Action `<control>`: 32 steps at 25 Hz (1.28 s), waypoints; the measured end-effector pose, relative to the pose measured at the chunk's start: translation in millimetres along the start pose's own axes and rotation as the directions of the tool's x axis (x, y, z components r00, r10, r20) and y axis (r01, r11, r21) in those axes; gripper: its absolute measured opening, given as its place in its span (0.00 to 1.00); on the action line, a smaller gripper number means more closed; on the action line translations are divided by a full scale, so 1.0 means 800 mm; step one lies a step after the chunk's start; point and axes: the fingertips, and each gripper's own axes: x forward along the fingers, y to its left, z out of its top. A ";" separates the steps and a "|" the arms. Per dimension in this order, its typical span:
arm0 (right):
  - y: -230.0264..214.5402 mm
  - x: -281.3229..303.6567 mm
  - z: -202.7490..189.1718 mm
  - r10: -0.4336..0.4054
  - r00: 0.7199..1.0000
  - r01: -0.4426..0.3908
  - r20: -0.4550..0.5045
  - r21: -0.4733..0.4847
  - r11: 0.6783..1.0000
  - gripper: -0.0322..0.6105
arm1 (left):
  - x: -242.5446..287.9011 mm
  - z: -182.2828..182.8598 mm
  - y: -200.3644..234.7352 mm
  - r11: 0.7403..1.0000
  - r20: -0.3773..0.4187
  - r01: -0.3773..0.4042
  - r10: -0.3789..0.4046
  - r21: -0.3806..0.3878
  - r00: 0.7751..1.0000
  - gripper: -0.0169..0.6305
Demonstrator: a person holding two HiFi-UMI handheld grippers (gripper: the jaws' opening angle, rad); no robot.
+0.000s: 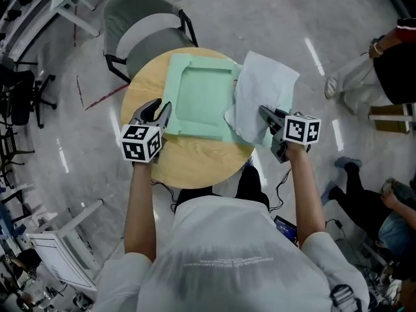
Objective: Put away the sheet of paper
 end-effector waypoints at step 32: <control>-0.082 0.069 -0.059 0.000 0.949 0.027 -0.315 0.081 0.996 0.10 | 0.104 -0.140 0.069 0.984 -0.222 -0.060 0.022 -0.165 0.975 0.35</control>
